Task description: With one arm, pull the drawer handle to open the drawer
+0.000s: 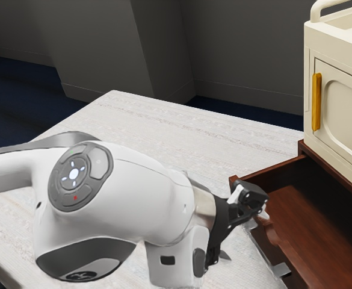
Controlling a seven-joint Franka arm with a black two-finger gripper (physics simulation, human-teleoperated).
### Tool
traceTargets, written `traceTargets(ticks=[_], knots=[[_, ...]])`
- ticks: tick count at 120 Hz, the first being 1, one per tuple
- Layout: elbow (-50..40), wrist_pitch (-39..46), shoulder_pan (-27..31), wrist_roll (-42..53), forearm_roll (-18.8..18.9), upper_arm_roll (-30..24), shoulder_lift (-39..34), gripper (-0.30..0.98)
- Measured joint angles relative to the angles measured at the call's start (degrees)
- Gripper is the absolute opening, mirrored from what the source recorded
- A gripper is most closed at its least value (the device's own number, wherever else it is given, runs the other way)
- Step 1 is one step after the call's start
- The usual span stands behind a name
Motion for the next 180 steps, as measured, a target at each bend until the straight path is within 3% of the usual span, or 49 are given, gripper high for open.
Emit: traceTargets(ticks=[30,50,78,106,120,148,180], knots=[[6.64,-5.68,1.51,-3.49,-0.01,-1.03,0.27,0.69],[14.44,-17.26,3.64,-10.24,-1.44,-2.51,1.2,0.69],[23.55,-35.14,11.71,-23.36,-6.31,-5.41,4.1,0.69],[34.48,-48.85,14.99,-37.0,-9.96,-5.84,10.39,0.69],[36.89,-52.6,18.43,-43.61,-11.55,-6.19,10.88,0.69],[42.62,-57.56,33.61,-54.47,-12.64,-13.71,12.78,0.69],[43.92,-59.42,34.85,-63.06,-11.27,-13.99,14.04,0.69]])
